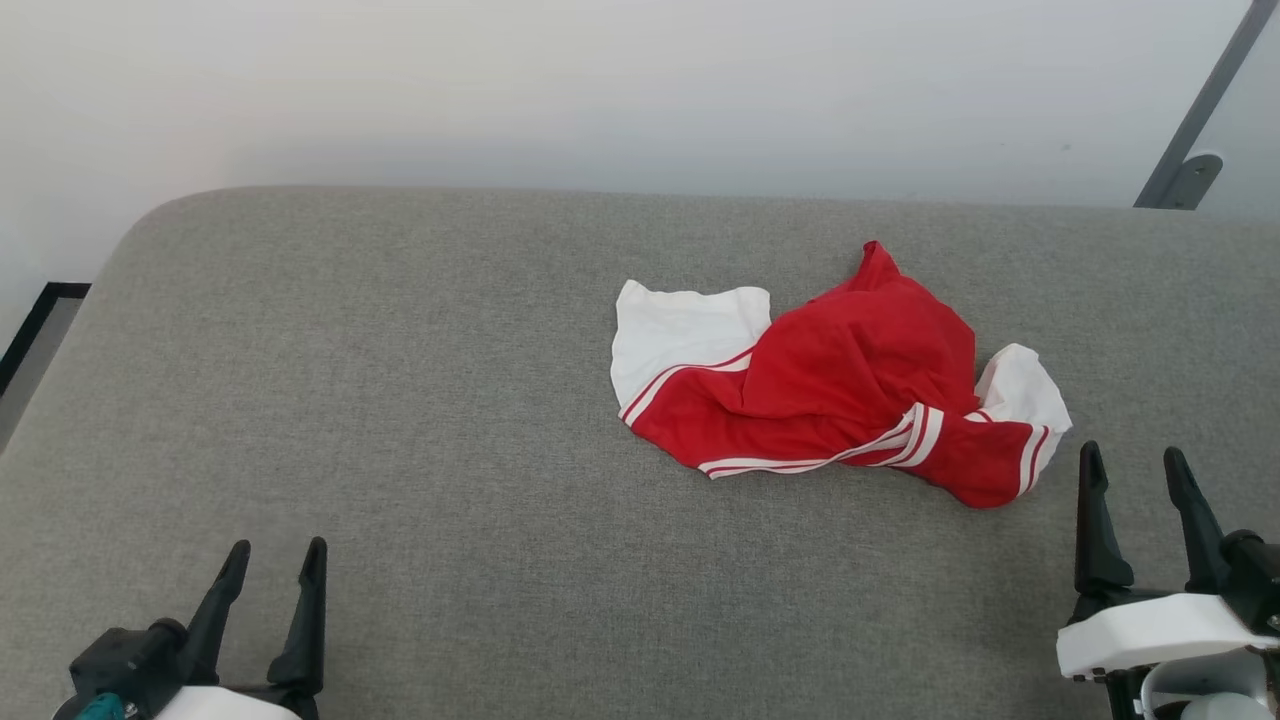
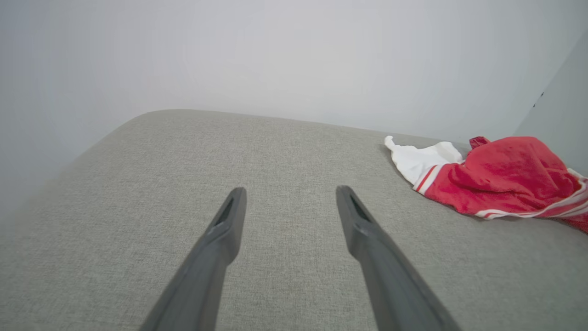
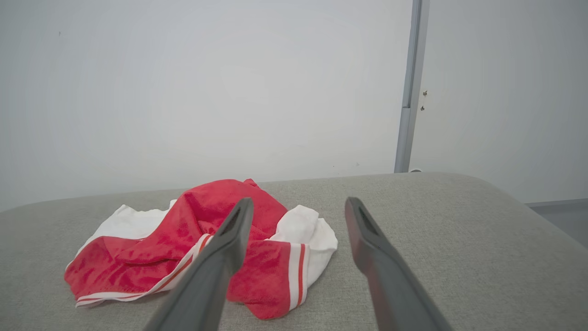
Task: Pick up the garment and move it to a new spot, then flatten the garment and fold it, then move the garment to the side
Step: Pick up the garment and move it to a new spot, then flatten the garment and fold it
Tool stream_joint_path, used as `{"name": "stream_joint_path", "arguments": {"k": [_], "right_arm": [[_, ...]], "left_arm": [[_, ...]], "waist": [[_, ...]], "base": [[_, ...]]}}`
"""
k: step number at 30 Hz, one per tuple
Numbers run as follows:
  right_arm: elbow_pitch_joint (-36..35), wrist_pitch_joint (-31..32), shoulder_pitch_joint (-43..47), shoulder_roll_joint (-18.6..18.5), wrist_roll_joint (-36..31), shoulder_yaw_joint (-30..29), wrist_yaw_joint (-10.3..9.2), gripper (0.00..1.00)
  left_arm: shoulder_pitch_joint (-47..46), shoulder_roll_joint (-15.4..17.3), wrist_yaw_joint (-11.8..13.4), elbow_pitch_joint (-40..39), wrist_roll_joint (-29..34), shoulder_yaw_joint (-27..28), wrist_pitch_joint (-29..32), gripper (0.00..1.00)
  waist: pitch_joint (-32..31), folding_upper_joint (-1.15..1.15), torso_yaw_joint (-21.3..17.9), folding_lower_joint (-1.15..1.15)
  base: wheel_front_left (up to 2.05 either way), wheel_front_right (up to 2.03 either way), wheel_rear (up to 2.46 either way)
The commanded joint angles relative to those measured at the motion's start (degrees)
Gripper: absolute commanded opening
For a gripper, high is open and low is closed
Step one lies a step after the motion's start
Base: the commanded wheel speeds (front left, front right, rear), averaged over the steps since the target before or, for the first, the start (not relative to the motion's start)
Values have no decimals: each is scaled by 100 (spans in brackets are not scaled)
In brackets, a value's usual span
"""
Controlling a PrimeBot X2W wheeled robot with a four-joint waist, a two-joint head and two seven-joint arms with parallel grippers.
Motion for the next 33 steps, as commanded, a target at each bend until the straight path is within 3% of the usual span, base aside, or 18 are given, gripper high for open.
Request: {"name": "stream_joint_path", "arguments": {"k": [1,15,19,25,26,33], "right_arm": [[-33,-28,50,-10,41,1,-1,100],[57,-28,-21,-10,-35,60,-1,100],[158,214,-228,-189,-174,79,-2,100],[166,1541,-764,-849,-219,255,-2,100],[166,1541,-764,-849,-219,255,-2,100],[315,4223,-1725,-1657,246,267,-2,100]], "left_arm": [[71,-21,11,-65,87,46,-28,100],[149,-203,12,-219,212,25,-29,100],[64,-283,12,-213,243,78,-29,100],[-91,-387,12,-164,167,-77,-29,100],[-91,-387,12,-164,167,-77,-29,100],[-415,-444,12,-59,22,-320,-29,100]], "waist": [[12,0,-10,0],[134,0,-33,0],[298,0,-32,0],[566,0,98,0],[566,0,98,0],[1051,0,308,0]], "base": [[0,0,0],[0,0,0],[0,0,0],[0,0,0],[0,0,0],[0,0,0]]}}
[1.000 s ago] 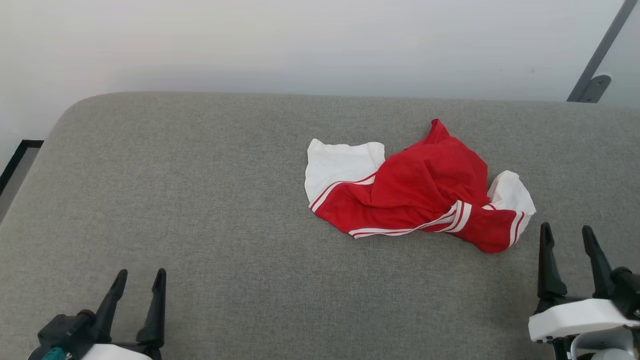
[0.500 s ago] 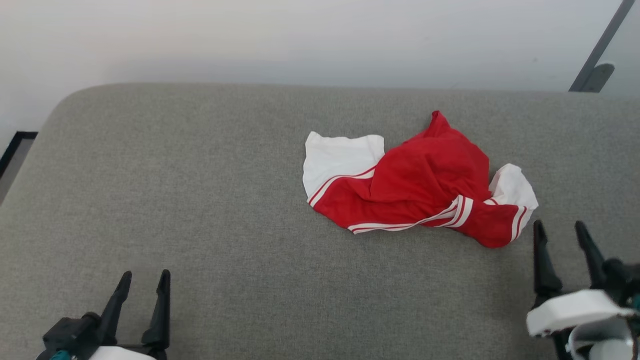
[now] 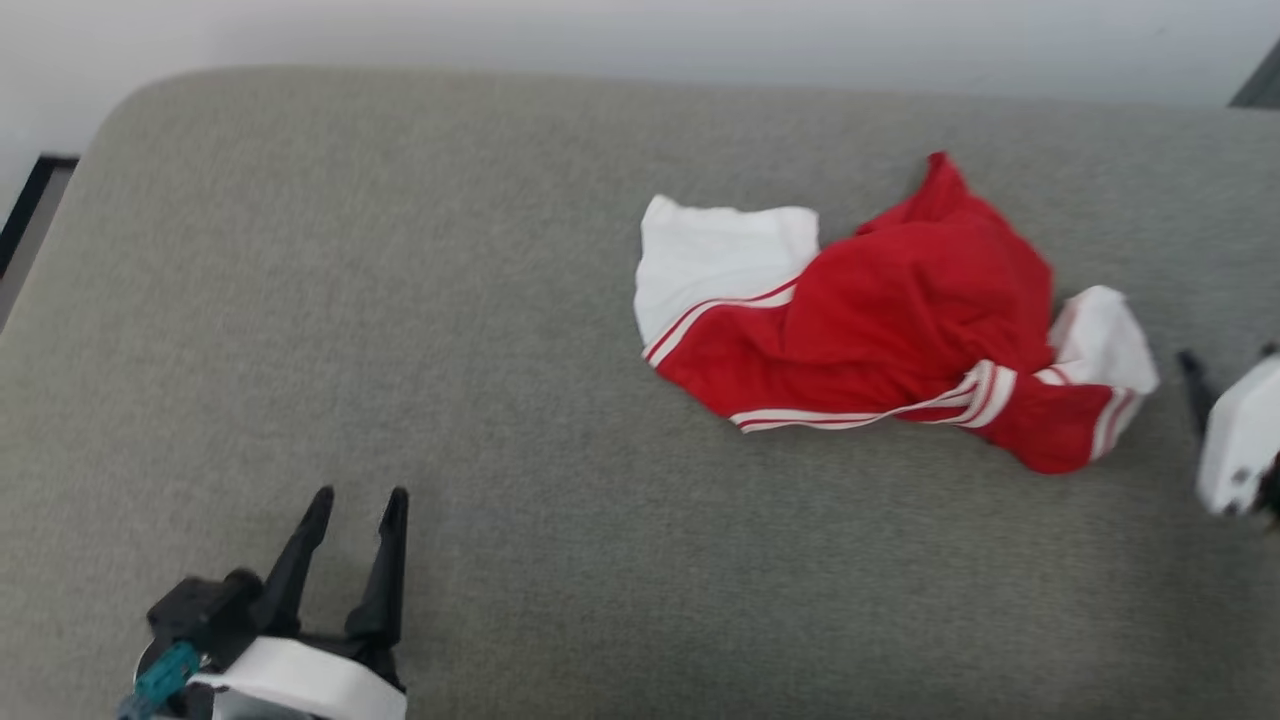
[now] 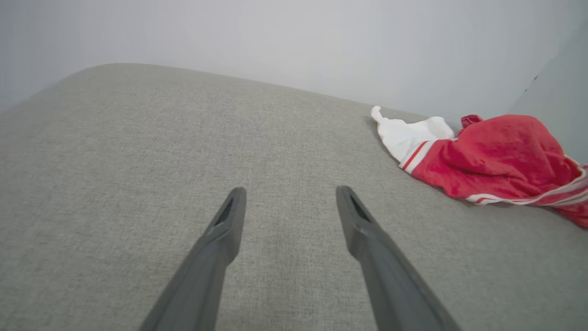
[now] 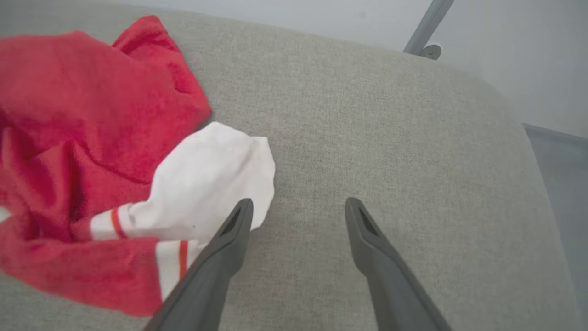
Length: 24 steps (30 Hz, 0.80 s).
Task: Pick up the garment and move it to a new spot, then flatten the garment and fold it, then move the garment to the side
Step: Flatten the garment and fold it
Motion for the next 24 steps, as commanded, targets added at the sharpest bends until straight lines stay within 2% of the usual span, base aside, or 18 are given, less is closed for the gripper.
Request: {"name": "stream_joint_path", "arguments": {"k": [1,5,8,11,14,15,16,17,18,24], "right_arm": [[27,317,-187,-95,36,-11,-2,100],[184,1242,-719,-307,145,31,-2,100],[425,1714,-1036,-329,209,88,-2,100],[640,2032,-1217,-359,183,185,-2,100],[803,2063,-1300,-384,129,186,-2,100],[866,2040,-1280,-363,112,168,-2,84],[902,2020,-1279,-352,95,145,-2,45],[929,1992,-1275,-337,63,100,-2,11],[949,1908,-1231,-358,20,0,-3,0],[654,1299,-1055,-375,-40,-505,-2,0]], "left_arm": [[-106,1,13,24,-68,-50,-29,100],[-368,-19,13,57,-158,-155,-29,100],[-509,-18,13,98,-223,-234,-29,100],[-637,-20,13,136,-290,-307,-29,100],[-707,-29,13,163,-340,-343,-29,100],[-719,-27,13,172,-347,-349,-29,100],[-732,-22,13,177,-364,-344,-29,100],[-737,-16,13,185,-381,-329,-29,100],[-725,-10,13,204,-392,-293,-29,100],[-696,21,13,232,-396,-281,-29,100]], "waist": [[208,0,152,0],[494,0,305,0],[676,0,394,0],[808,0,475,0],[891,0,522,0],[902,0,528,0],[915,0,528,0],[921,0,516,0],[910,0,478,0],[792,0,235,0]], "base": [[0,0,0],[0,0,0],[0,0,0],[0,0,0],[0,0,0],[0,0,0],[0,0,0],[0,0,0],[0,0,0],[0,0,0]]}}
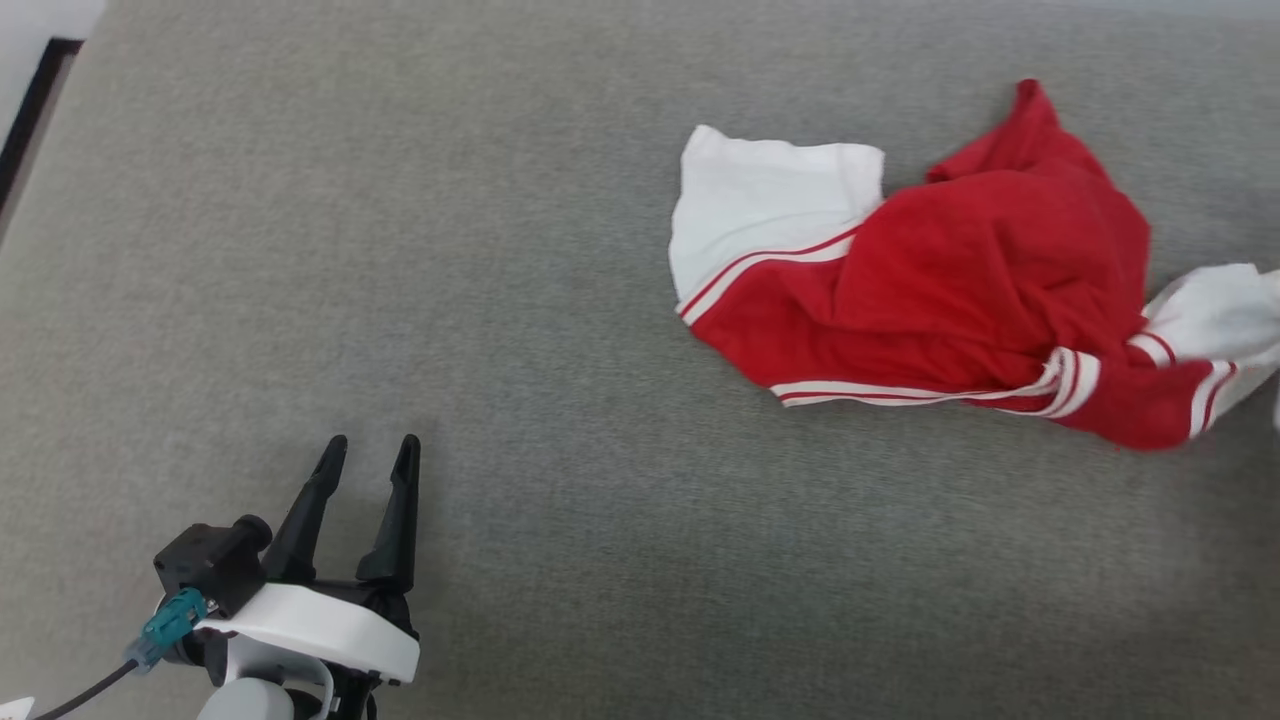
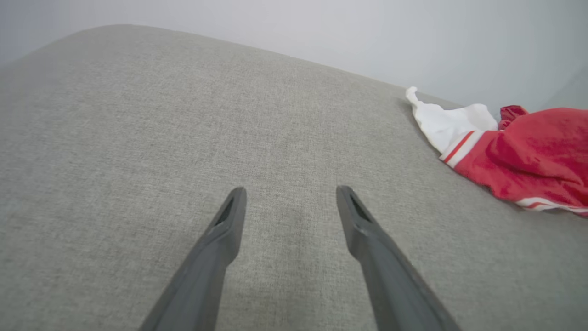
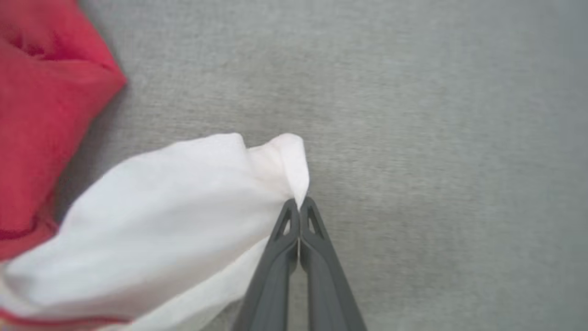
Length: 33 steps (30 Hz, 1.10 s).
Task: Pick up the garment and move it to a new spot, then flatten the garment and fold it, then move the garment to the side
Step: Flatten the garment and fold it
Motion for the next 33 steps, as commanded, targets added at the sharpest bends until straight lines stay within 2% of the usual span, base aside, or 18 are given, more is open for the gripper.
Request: {"name": "stream_joint_path", "arguments": {"k": [1,6,11,20,21,22,23,28,31,33], "right_arm": [[-124,-177,127,-2,-42,-186,-3,0],[-504,-575,633,220,-131,-955,-2,0],[-661,-1011,1097,695,-219,-1681,-2,0],[-410,-1743,1144,1220,-375,-1929,-2,0],[-391,-1849,1152,1243,-407,-1918,-2,25],[-369,-1955,1169,1268,-428,-1936,-2,74],[-366,-2066,1208,1288,-462,-1941,-2,100],[-660,-2708,1463,1485,-455,-1997,-2,100],[-1004,-2992,1664,1658,-404,-1931,-2,100],[-1245,-3130,1780,1764,-356,-1857,-2,100]], "left_arm": [[-29,39,13,-21,-39,6,-29,100],[16,76,13,-53,-14,23,-29,100],[49,127,13,-79,-14,27,-29,100],[27,288,13,-69,-40,-6,-29,100],[16,312,13,-77,-71,-21,-29,100],[-1,353,13,-95,-95,-51,-29,100],[-23,414,13,-113,-114,-89,-29,100],[-307,932,13,-334,-133,-383,-29,100],[-601,1487,13,-466,-226,-866,-29,100],[-903,1920,13,-521,-488,-1447,-18,100]], "waist": [[-70,0,-125,0],[-126,0,-358,0],[-106,0,-560,0],[-138,0,-765,0],[-161,0,-781,0],[-187,0,-796,0],[-218,0,-808,0],[-389,0,-859,0],[-462,0,-939,0],[-481,0,-1012,0]], "base": [[0,0,0],[0,0,0],[0,0,0],[0,0,0],[0,0,0],[0,0,0],[0,0,0],[0,0,0],[0,0,0],[0,0,0]]}}
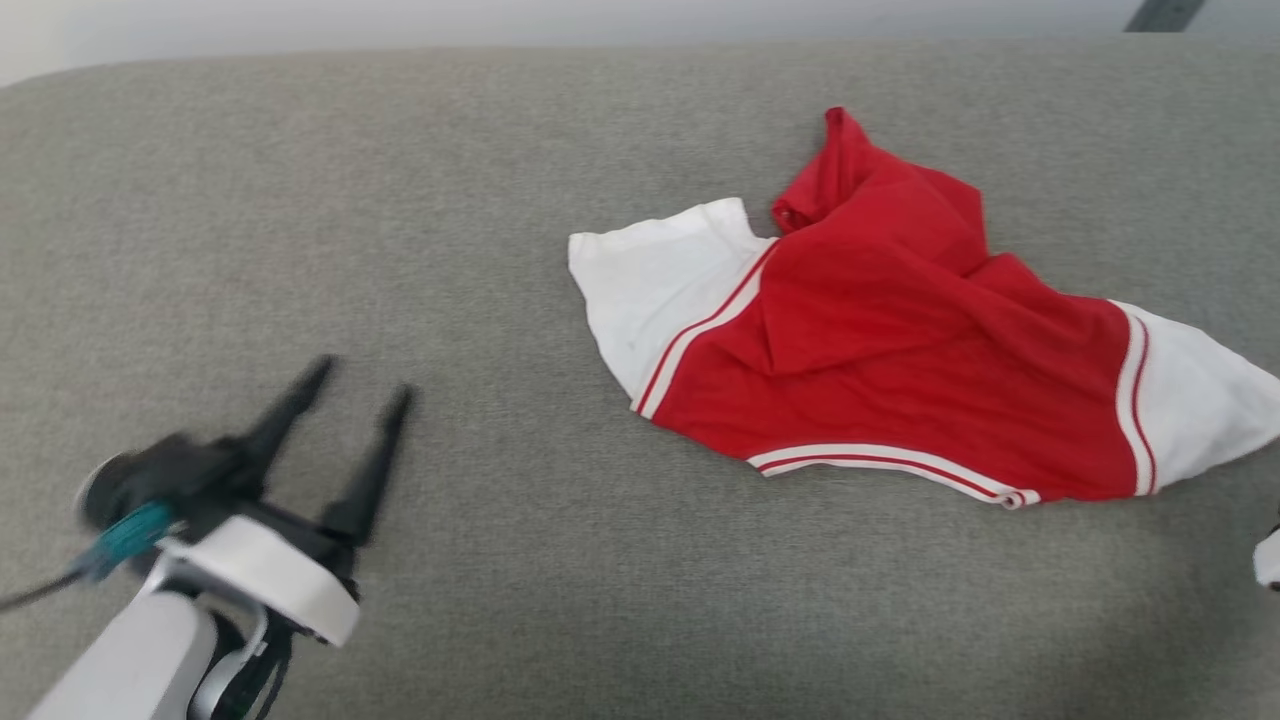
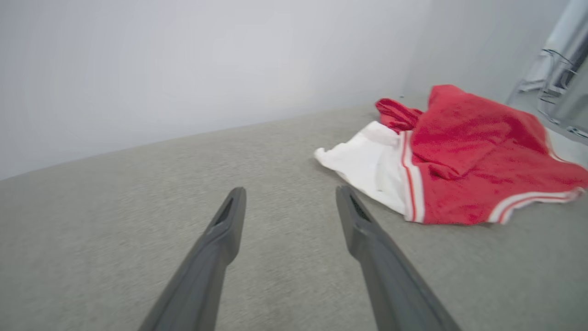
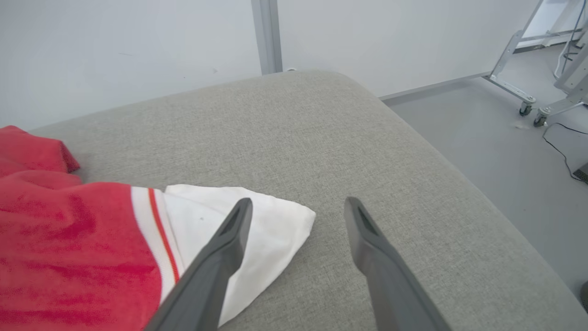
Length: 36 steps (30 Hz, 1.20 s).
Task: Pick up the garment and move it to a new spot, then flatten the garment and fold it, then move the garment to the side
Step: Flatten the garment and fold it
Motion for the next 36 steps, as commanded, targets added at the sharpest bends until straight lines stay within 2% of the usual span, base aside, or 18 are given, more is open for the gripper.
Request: {"name": "stream_joint_path", "arguments": {"k": [1,4,7,10,15,18,24,27,31,32,33,35,36], "right_arm": [[-94,-62,93,33,7,39,-2,100],[-420,-124,179,157,72,310,-2,100],[-611,-146,230,212,124,637,-3,100],[-631,-152,238,228,276,929,-2,100],[-409,-389,133,229,583,1275,-2,100],[-217,-572,85,229,712,1406,-2,100],[107,-847,26,229,883,1546,-2,100],[256,-993,0,230,964,1605,-2,100],[456,-1139,-76,230,997,1641,-2,100],[493,-1169,-83,230,1007,1657,-2,100],[531,-1180,-91,229,1014,1671,-2,100],[579,-1214,-123,229,1007,1727,-2,100],[591,-1197,-150,231,966,1789,-2,100]], "left_arm": [[-206,163,11,-66,-160,-303,99,100],[-1048,852,12,-295,-829,-1281,568,100],[-1786,1262,11,-486,-1732,-2117,1340,100],[-2557,1516,11,-540,-2655,-2744,2283,100],[-3419,1675,11,-215,-3729,-3406,3626,100],[-3789,1709,11,54,-4051,-3608,4103,100],[-4056,1751,11,405,-4396,-3849,4310,100],[-4050,1722,12,483,-4939,-3792,4436,100],[-4096,1754,14,480,-5045,-3911,4554,100],[-4096,1756,17,488,-5059,-3948,4576,97],[-4099,1761,17,494,-5062,-3983,4595,54],[-4113,1752,17,509,-5056,-4033,4560,9],[-4109,1746,15,519,-5057,-4080,4584,0]], "waist": [[-29,0,-59,0],[73,0,-215,0],[239,0,-422,0],[424,0,-637,0],[744,0,-1021,0],[904,0,-1223,0],[1099,0,-1497,0],[1174,0,-1607,0],[1215,0,-1673,0],[1217,0,-1685,0],[1216,0,-1694,0],[1213,0,-1701,0],[1206,0,-1700,0]], "base": [[0,0,0],[0,0,0],[0,0,0],[0,0,0],[0,0,0],[0,0,0],[0,0,0],[0,0,0],[0,0,0],[0,0,0],[0,0,0],[0,0,0],[0,0,0]]}}
